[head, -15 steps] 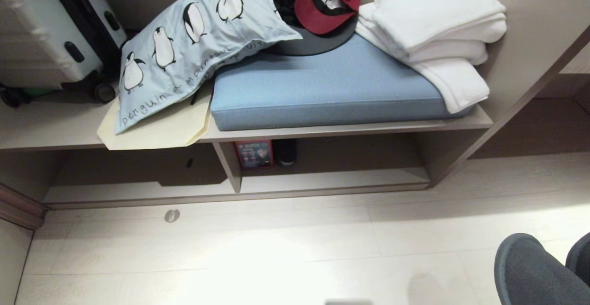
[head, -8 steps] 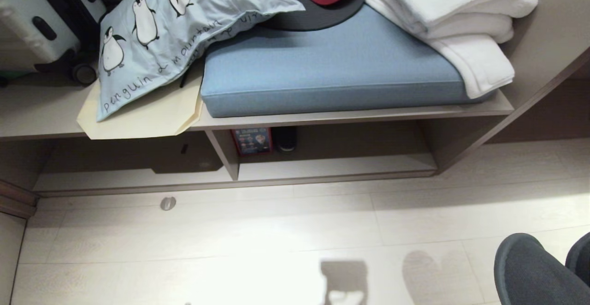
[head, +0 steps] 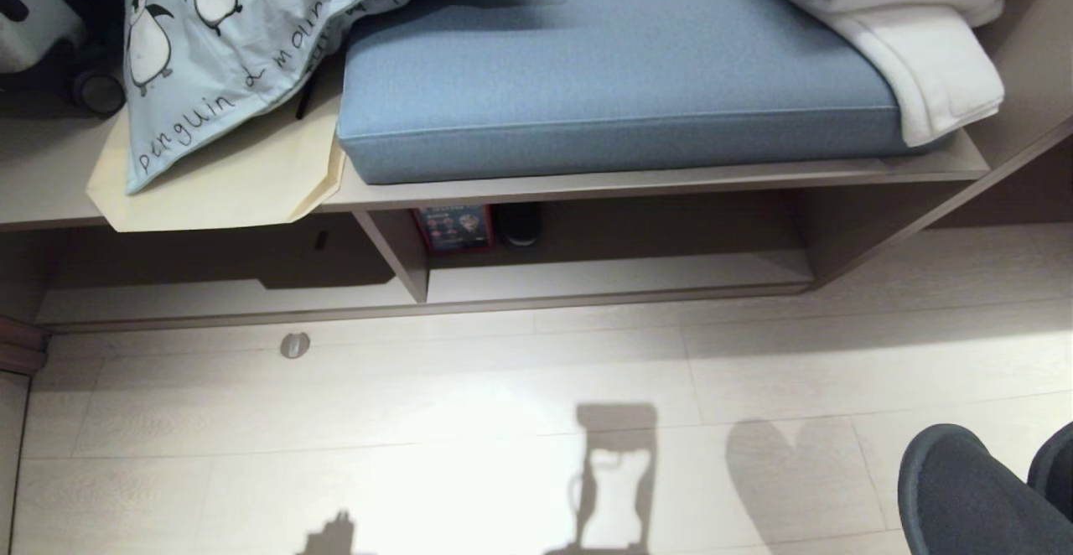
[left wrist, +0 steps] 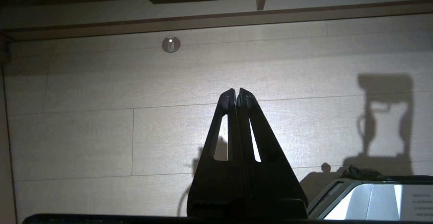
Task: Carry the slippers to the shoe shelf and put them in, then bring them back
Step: Place the slippers into the shoe cabinet
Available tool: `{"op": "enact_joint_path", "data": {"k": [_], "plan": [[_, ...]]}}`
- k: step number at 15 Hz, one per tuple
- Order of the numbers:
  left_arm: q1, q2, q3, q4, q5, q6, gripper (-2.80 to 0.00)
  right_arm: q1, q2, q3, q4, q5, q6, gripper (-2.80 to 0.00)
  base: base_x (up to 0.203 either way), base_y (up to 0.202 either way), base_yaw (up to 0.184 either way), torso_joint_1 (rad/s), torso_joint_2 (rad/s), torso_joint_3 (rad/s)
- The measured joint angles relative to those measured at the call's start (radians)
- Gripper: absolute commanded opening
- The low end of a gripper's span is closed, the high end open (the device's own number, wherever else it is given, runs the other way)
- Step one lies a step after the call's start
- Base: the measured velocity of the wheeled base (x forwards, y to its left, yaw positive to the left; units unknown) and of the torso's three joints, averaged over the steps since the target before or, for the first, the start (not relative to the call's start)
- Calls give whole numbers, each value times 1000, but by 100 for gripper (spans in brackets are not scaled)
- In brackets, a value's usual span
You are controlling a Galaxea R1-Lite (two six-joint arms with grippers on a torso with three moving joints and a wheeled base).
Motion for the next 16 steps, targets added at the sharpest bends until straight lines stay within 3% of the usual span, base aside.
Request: {"op": "enact_joint_path", "data": {"k": [16], "plan": [[0,0,0,0,0,0,-280,0,0,0,0,0,0,-280,0,0,0,1,3,-197]]}}
